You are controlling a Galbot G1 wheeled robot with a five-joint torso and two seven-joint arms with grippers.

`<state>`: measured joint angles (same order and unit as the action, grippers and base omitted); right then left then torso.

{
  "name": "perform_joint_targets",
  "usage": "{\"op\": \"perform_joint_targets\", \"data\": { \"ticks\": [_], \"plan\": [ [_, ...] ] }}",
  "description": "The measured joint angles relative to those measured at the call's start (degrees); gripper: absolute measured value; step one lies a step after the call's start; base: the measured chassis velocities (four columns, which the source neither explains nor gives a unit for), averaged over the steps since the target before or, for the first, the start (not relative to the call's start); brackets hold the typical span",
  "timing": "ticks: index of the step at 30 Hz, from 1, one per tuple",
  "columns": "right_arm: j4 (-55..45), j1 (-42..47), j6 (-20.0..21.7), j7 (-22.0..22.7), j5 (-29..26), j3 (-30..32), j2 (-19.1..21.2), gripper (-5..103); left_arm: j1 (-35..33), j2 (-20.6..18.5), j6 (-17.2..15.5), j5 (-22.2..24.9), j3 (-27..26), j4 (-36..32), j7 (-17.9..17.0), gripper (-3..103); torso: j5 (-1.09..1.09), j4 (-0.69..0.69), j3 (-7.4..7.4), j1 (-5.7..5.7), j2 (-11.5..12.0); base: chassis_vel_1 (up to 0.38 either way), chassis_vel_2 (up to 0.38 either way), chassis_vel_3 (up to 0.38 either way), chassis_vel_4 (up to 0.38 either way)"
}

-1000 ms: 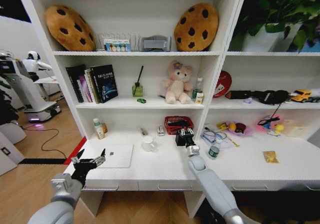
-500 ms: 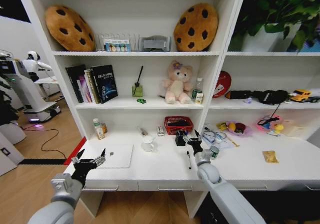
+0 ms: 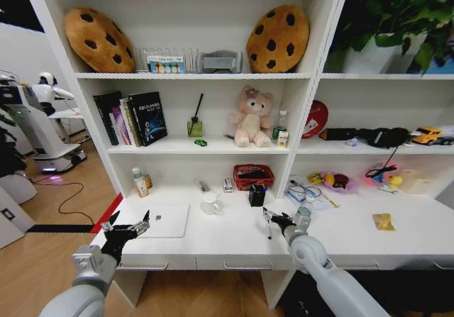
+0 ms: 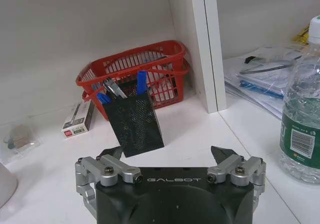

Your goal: Organize the objects on the table.

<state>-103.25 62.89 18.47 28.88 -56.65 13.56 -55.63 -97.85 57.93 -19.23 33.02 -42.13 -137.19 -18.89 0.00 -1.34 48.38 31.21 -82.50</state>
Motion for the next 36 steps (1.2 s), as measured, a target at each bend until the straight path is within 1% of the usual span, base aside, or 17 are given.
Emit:
{"op": "perform_joint_targets", "data": {
  "ticks": [4, 16, 17, 19, 20, 22, 23, 24, 26, 28, 29, 30, 31, 33, 34, 35, 36],
  "plan": [
    [2.6, -1.1, 0.3, -0.5, -0.1, -1.2, -0.3, 96, 0.0, 0.0, 0.0, 0.0, 0.0, 0.0, 0.0, 100, 0.0, 0.0, 0.0, 0.01, 0.0, 0.0, 0.0, 0.0, 0.0],
    [8.9, -3.7, 0.3, -3.1, 2.0, -5.4, -0.6, 94, 0.0, 0.0, 0.0, 0.0, 0.0, 0.0, 0.0, 100, -0.02, 0.0, 0.0, 0.01, 0.0, 0.0, 0.0, 0.0, 0.0],
    [9.3, -4.1, 0.2, -3.5, 2.4, -5.8, -0.7, 90, 0.0, 0.0, 0.0, 0.0, 0.0, 0.0, 0.0, 100, -0.03, -0.01, 0.0, 0.01, 0.0, 0.0, 0.0, 0.0, 0.0],
    [9.9, -4.5, 0.0, -3.7, 2.9, -6.3, -1.0, 90, 0.0, 0.0, 0.0, 0.0, 0.0, 0.0, 0.0, 100, -0.03, -0.01, 0.0, 0.01, 0.0, 0.0, 0.0, 0.0, 0.0],
    [10.4, -5.0, -0.2, -3.9, 3.4, -6.7, -1.2, 82, 0.0, 0.0, 0.0, 0.0, 0.0, 0.0, 0.0, 100, -0.03, -0.01, -0.01, 0.0, 0.0, 0.0, 0.0, 0.0, 0.0],
    [10.9, -5.3, -0.2, -4.0, 3.6, -7.0, -1.5, 82, 0.0, 0.0, 0.0, 0.0, 0.0, 0.0, 0.0, 100, -0.04, 0.0, -0.01, 0.0, 0.0, 0.0, 0.0, 0.0, 0.0],
    [11.4, -5.7, -0.3, -4.0, 3.9, -7.2, -1.7, 71, 0.0, 0.0, 0.0, 0.0, 0.0, 0.0, 0.0, 100, -0.03, 0.0, -0.01, 0.0, 0.0, 0.0, 0.0, 0.0, 0.0],
    [11.4, -5.7, -0.3, -4.0, 3.9, -7.2, -1.7, 71, 0.0, 0.0, 0.0, 0.0, 0.0, 0.0, 0.0, 100, -0.03, 0.0, -0.01, 0.0, 0.0, 0.0, 0.0, 0.0, 0.0],
    [12.1, -6.1, -0.6, -4.0, 4.2, -7.6, -1.9, 60, 0.0, 0.0, 0.0, 0.0, 0.0, 0.0, 0.0, 100, -0.03, 0.0, -0.01, 0.01, 0.0, 0.0, 0.0, 0.0, 0.0],
    [12.3, -6.2, -0.7, -4.0, 4.3, -7.6, -2.0, 60, 0.0, 0.0, 0.0, 0.0, 0.0, 0.0, 0.0, 100, -0.03, -0.01, -0.01, 0.0, 0.0, 0.0, 0.0, 0.0, 0.0],
    [12.3, -6.2, -0.8, -4.0, 4.4, -7.7, -2.0, 54, 0.0, 0.0, 0.0, 0.0, 0.0, 0.0, 0.0, 100, -0.02, -0.01, -0.01, 0.0, 0.0, 0.0, 0.0, 0.0, 0.0],
    [12.4, -6.2, -0.8, -4.0, 4.4, -7.7, -1.9, 44, 0.0, 0.0, 0.0, 0.0, 0.0, 0.0, 0.0, 100, -0.01, -0.01, 0.0, 0.01, 0.0, 0.0, 0.0, 0.0, 0.0],
    [12.4, -6.2, -0.8, -4.0, 4.4, -7.7, -1.9, 44, 0.0, 0.0, 0.0, 0.0, 0.0, 0.0, 0.0, 100, -0.01, -0.01, 0.0, 0.01, 0.0, 0.0, 0.0, 0.0, 0.0],
    [12.2, -6.0, -0.8, -4.1, 4.7, -8.0, -1.6, 33, 0.0, 0.0, 0.0, 0.0, 0.0, 0.0, 0.0, 100, -0.01, 0.0, 0.0, 0.01, 0.0, 0.0, 0.0, 0.0, 0.0],
    [12.2, -6.0, -0.8, -4.1, 4.7, -8.0, -1.6, 33, 0.0, 0.0, 0.0, 0.0, 0.0, 0.0, 0.0, 100, -0.01, 0.0, 0.0, 0.01, 0.0, 0.0, 0.0, 0.0, 0.0],
    [12.1, -5.9, -0.8, -4.2, 4.8, -8.1, -1.5, 28, 0.0, 0.0, 0.0, 0.0, 0.0, 0.0, 0.0, 100, 0.0, 0.0, 0.0, 0.0, 0.0, 0.0, 0.0, 0.0, 0.0],
    [12.1, -5.9, -0.8, -4.2, 4.8, -8.1, -1.5, 28, 0.0, 0.0, 0.0, 0.0, 0.0, 0.0, 0.0, 100, 0.0, 0.0, 0.0, 0.0, 0.0, 0.0, 0.0, 0.0, 0.0]
  ]
}}
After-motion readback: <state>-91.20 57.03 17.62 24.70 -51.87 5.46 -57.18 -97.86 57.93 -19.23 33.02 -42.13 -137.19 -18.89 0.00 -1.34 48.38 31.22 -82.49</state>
